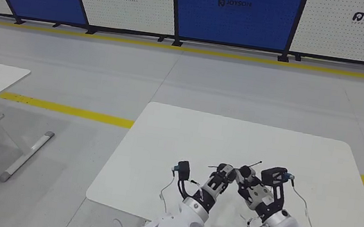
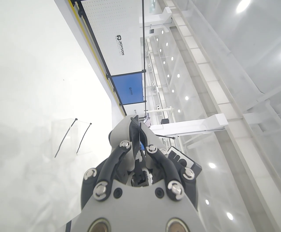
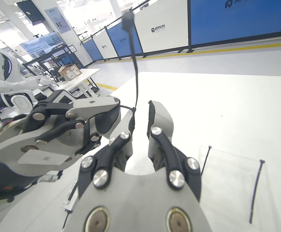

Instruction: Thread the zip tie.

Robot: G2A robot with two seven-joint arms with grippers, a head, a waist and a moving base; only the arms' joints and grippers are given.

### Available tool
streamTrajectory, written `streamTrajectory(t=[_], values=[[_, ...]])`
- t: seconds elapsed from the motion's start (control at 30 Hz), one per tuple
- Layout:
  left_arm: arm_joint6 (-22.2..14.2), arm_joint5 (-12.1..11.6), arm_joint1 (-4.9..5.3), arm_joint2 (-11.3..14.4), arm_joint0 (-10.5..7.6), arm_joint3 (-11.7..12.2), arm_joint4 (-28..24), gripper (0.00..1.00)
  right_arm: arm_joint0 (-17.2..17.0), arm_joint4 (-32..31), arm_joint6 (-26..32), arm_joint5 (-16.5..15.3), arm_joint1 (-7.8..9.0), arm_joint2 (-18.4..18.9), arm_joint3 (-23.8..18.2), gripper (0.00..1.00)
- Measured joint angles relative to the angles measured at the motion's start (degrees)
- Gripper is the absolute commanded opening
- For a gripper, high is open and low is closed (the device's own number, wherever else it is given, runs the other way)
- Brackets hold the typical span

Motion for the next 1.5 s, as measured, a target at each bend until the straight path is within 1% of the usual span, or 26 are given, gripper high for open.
streamTrajectory(t=[0.1,0.13,0.17,0.2,0.27,0.33,0.6,0.8,0.97,1.3,1.5], values=[[-0.03,0.05,-0.04,0.1,-0.06,0.09,0.05,0.0,0.09,0.04,0.0,-0.11,0.02,-0.12,0.06,0.15],[-0.03,0.06,-0.05,0.13,-0.07,0.11,0.07,0.0,0.11,0.04,0.01,-0.13,0.02,-0.16,0.06,0.16],[-0.03,0.08,-0.06,0.16,-0.07,0.13,0.09,0.0,0.13,0.04,0.01,-0.15,0.03,-0.19,0.06,0.14],[-0.03,0.1,-0.07,0.19,-0.08,0.16,0.14,0.0,0.15,0.06,0.02,-0.18,0.04,-0.22,0.06,0.09],[0.03,0.16,-0.09,0.22,-0.09,0.19,0.23,0.0,0.18,0.07,0.04,-0.18,0.06,-0.24,0.07,0.09],[0.12,0.21,-0.11,0.23,-0.08,0.19,0.3,0.0,0.18,0.09,-0.01,-0.18,0.07,-0.27,0.11,0.0],[0.31,0.11,-0.15,0.16,0.04,0.04,0.61,0.0,-0.05,0.03,-0.48,-0.24,0.16,-0.32,0.26,0.0],[0.33,-1.38,-0.18,0.05,0.25,-0.45,0.42,0.0,-0.05,-0.02,-0.1,-0.33,0.19,-0.73,0.71,0.0],[0.15,-2.16,-0.17,0.04,0.48,-0.8,0.47,0.0,0.19,-0.11,0.36,-0.35,0.2,-1.16,1.05,0.0],[-0.31,-3.44,-0.06,-0.16,1.3,-2.89,0.83,0.0,0.35,-0.17,1.24,-0.35,0.28,-1.75,1.64,0.0],[-0.33,-3.59,-0.02,-0.1,1.58,-4.18,1.4,0.0,0.23,-0.02,1.26,-0.49,0.33,-1.95,2.24,0.0]])
